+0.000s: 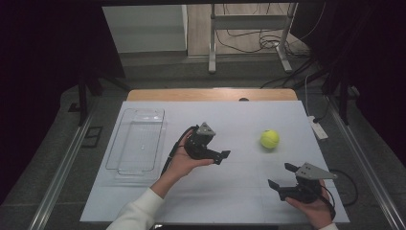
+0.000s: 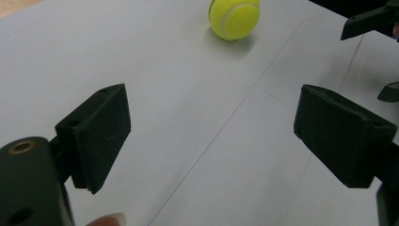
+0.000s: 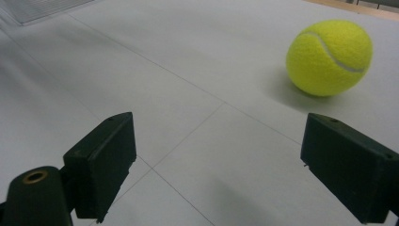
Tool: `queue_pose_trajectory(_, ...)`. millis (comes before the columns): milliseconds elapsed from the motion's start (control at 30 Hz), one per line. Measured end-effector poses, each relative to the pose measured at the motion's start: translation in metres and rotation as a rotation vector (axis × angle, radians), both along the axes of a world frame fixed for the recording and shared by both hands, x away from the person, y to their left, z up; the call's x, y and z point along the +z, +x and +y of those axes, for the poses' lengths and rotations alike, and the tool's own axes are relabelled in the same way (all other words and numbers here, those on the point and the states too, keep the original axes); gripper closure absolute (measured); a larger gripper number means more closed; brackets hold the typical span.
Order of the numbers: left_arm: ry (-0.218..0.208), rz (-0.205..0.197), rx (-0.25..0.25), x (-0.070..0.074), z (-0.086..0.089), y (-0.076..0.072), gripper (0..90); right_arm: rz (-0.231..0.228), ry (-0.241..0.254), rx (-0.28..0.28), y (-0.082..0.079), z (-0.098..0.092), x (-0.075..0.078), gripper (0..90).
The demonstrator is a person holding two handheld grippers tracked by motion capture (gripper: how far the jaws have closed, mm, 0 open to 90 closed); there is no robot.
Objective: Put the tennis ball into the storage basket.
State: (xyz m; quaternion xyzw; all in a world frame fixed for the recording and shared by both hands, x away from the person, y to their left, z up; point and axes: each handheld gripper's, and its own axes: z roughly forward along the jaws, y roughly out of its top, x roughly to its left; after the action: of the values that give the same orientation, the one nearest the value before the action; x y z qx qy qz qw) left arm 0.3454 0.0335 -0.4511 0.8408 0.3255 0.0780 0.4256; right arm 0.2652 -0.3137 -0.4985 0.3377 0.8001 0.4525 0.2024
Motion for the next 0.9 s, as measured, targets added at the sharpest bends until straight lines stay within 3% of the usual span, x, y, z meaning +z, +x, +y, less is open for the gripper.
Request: queue_pose_trajectory(900, 0.0, 0.005, -0.029, 0.004, -0.024, 0.015, 12.3, 0.005, 0.005, 0.001, 0.001, -0.001, -0.001, 11.3)
